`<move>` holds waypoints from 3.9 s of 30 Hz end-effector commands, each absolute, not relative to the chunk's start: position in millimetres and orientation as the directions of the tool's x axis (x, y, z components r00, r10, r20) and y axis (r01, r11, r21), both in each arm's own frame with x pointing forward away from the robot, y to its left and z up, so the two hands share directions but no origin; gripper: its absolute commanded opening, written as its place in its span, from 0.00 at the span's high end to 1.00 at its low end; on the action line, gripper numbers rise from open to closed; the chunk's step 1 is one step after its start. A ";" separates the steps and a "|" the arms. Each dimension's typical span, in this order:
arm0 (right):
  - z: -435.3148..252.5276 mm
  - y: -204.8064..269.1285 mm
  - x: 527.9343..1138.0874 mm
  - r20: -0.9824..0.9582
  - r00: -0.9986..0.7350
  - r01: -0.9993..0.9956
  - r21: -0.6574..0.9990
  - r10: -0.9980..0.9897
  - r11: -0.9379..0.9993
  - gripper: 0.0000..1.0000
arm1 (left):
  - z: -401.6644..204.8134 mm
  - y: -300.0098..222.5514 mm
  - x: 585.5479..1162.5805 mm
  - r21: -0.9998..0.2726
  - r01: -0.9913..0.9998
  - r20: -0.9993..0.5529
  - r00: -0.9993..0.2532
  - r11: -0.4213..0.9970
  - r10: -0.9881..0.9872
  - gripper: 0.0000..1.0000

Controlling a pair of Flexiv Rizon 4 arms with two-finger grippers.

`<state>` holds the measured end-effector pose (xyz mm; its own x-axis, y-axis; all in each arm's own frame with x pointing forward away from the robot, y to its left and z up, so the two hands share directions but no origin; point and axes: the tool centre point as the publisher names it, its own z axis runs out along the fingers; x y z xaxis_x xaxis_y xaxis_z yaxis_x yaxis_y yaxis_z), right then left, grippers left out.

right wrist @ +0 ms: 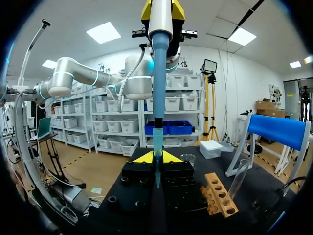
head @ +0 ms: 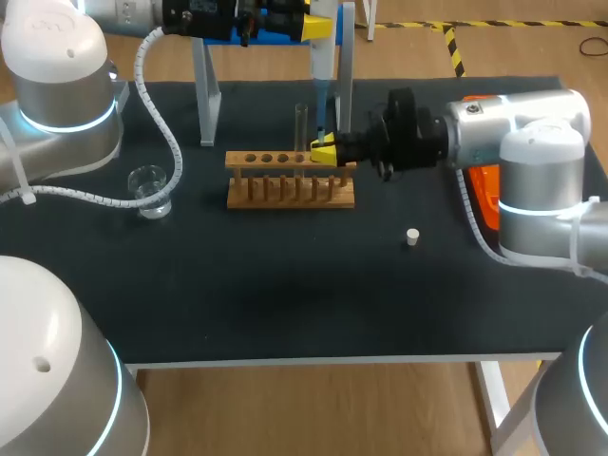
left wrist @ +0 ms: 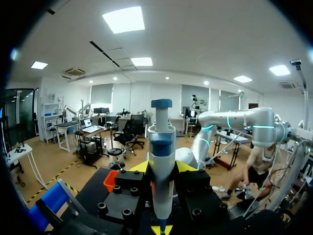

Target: Invert the test tube, pick up the pipette, mount the tip to pipette, aspirate from beaker and dispense into the tube, eject the tip, return the pipette, and cap with the stopper.

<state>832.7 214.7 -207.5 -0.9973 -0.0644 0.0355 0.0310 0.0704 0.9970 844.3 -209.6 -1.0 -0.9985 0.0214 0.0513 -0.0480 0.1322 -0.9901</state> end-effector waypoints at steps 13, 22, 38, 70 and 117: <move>-204.5 217.3 833.7 0.029 -0.997 0.024 0.997 -0.072 0.069 1.00 | -1.4 -210.1 844.4 -0.990 -0.047 0.050 -0.999 0.130 0.020 1.00; -203.0 214.6 834.7 0.028 -0.998 0.024 0.998 -0.061 0.065 1.00 | -1.4 -210.1 844.4 -0.990 -0.047 0.050 -0.999 0.130 0.020 1.00; -199.2 217.2 836.0 0.040 -0.998 0.038 0.999 -0.050 0.035 1.00 | -1.4 -210.1 844.4 -0.990 -0.047 0.050 -0.999 0.130 0.020 1.00; -169.7 215.7 835.7 0.032 -0.999 0.032 0.999 -0.022 -0.018 1.00 | -1.4 -210.1 844.4 -0.990 -0.047 0.050 -0.999 0.130 0.020 1.00; -213.6 115.9 751.1 -0.015 -0.990 -0.044 0.977 -0.139 0.210 0.00 | -1.4 -210.1 844.4 -0.990 -0.047 0.050 -0.999 0.130 0.020 1.00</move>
